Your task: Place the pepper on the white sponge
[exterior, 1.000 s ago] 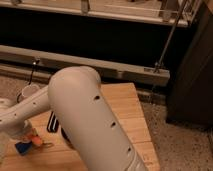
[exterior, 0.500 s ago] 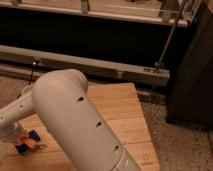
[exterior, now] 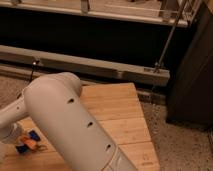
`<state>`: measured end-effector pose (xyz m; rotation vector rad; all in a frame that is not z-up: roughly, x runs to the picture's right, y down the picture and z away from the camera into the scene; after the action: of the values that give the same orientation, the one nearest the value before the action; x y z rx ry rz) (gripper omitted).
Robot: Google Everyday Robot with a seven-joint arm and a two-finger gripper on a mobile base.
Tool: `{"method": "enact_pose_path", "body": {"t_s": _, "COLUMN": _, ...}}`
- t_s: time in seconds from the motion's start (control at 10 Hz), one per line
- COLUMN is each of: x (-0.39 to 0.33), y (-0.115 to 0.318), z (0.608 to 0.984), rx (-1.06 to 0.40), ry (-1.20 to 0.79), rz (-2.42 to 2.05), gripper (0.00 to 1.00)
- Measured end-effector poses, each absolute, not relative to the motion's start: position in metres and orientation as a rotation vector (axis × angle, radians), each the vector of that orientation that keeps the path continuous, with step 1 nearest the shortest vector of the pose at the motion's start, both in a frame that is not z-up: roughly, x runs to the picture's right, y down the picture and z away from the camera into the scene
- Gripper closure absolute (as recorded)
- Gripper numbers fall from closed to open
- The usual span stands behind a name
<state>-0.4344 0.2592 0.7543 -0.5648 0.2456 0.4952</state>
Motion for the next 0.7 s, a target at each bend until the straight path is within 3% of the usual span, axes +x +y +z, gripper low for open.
{"method": "enact_pose_path", "body": {"t_s": 0.7, "x": -0.4320, "y": 0.2551, "z": 0.7553, "rx": -0.550, "ry": 0.268, "rz": 0.501, "gripper": 0.26}}
